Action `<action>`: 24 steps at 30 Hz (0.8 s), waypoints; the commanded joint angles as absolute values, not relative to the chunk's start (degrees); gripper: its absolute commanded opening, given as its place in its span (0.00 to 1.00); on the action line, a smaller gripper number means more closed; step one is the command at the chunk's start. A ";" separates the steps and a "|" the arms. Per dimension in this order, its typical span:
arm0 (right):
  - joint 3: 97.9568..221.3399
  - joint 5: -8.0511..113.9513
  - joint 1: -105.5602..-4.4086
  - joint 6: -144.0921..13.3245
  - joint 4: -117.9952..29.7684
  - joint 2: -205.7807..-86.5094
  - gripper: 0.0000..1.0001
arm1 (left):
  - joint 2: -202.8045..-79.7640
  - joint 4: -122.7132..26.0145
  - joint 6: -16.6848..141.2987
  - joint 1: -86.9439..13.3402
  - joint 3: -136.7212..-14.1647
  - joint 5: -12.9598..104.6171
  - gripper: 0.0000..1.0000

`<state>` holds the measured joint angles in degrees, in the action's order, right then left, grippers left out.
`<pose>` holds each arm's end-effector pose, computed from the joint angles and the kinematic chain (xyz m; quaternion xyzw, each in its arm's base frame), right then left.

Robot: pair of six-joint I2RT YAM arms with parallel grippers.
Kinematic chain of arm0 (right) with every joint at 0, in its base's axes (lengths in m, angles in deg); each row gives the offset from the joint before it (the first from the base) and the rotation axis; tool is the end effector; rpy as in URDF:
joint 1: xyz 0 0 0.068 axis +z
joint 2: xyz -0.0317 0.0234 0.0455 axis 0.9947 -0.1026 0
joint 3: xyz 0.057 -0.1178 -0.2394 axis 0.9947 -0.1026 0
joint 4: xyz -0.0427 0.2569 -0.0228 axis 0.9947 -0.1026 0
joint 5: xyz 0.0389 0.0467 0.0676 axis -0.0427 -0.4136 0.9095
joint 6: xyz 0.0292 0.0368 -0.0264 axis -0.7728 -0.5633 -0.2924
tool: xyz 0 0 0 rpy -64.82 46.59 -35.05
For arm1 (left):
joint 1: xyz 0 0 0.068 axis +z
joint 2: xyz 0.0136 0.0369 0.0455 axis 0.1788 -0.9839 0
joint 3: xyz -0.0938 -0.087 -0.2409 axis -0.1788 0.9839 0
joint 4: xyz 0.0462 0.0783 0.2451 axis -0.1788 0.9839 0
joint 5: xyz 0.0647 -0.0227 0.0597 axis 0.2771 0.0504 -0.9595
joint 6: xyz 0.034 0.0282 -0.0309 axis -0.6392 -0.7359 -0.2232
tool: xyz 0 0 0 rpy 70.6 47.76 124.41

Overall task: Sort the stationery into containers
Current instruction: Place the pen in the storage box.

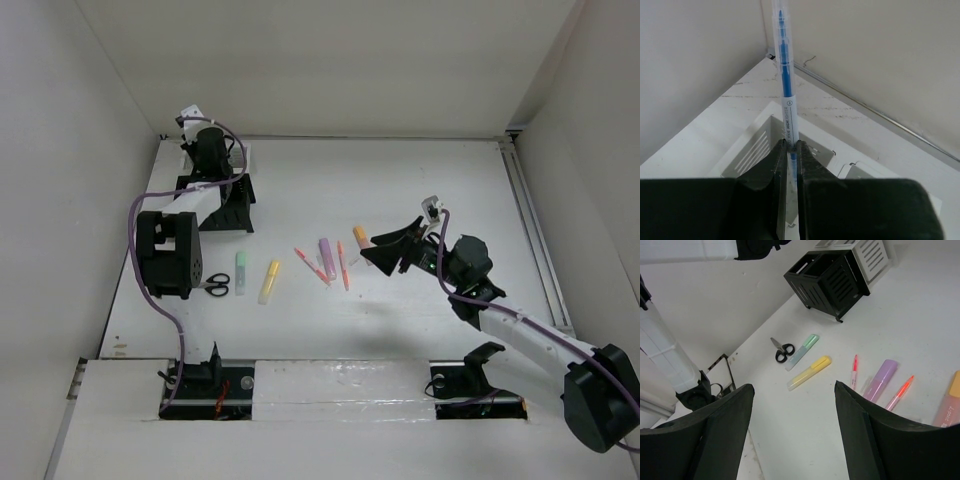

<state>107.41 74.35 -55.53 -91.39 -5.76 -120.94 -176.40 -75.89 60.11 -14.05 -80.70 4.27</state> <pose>0.1808 0.1183 0.2608 -0.1610 0.6587 0.5105 0.5288 0.4543 -0.0103 0.2710 -0.2305 0.6870 0.1322 0.6763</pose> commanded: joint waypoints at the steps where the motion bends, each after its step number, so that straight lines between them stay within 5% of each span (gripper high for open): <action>1: 107.31 75.54 -55.11 -91.35 -2.03 -119.91 0.72 | -175.65 -79.56 62.24 -13.99 -78.52 3.29 0.00; 24: 106.78 74.93 -55.11 -90.83 -3.09 -119.29 0.72 | -176.18 -73.14 67.43 -14.61 -79.47 0.92 0.00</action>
<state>107.41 74.35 -55.53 -91.37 -5.78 -120.18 -176.64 -73.18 66.34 -14.42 -77.49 2.13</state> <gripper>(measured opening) 0.716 0.036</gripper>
